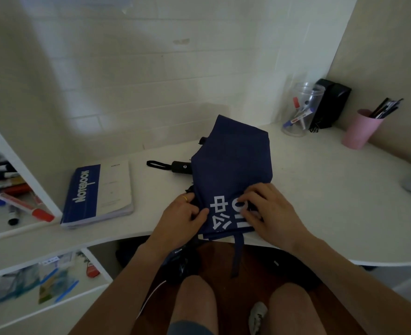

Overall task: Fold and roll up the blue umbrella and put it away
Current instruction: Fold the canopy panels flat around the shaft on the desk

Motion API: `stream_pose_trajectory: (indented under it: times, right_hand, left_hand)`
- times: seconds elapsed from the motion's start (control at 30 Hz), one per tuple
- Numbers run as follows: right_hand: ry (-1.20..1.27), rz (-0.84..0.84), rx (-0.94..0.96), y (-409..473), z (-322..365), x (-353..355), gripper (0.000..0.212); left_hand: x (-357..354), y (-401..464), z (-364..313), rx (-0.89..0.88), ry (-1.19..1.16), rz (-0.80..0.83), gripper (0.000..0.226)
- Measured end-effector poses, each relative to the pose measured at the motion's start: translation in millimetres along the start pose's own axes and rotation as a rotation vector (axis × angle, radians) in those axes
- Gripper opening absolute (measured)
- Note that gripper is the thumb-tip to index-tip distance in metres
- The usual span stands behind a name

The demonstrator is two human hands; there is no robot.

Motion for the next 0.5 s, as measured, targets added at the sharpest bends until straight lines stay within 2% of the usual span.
stream_pose_trajectory:
  times: [0.2, 0.33, 0.37, 0.43, 0.5]
  right_hand:
    - [-0.034, 0.220, -0.021, -18.8, -20.2, -33.9, 0.054]
    - [-0.166, 0.314, 0.002, -17.2, -23.7, -45.3, 0.061]
    - [-0.191, 0.325, 0.009, -16.6, -24.0, -45.9, 0.061]
    - [-0.219, 0.354, 0.011, -13.8, -24.8, -45.4, 0.062]
    - [-0.223, 0.384, 0.024, -10.0, -23.9, -44.8, 0.062]
  left_hand:
    - [1.3, -6.1, 3.2, 0.013, 0.036, -0.021, 0.045]
    - [28.1, -16.6, -18.7, -0.085, 0.184, -0.220, 0.028]
    - [33.5, -17.0, -29.4, -0.146, 0.219, -0.253, 0.034]
    - [23.0, -10.7, -56.2, -0.347, 0.354, -0.136, 0.059]
    - [-3.8, -5.6, -70.0, -0.490, 0.500, 0.095, 0.065]
Point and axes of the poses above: each hand's wrist, its own y-axis towards the middle knuckle, its own x-axis out of the back of the hand, z = x × y, the point moved 9 cm from there along y, towards the middle knuckle, and after that the axes turned 3 degrees about z, right-handed, at the moved point
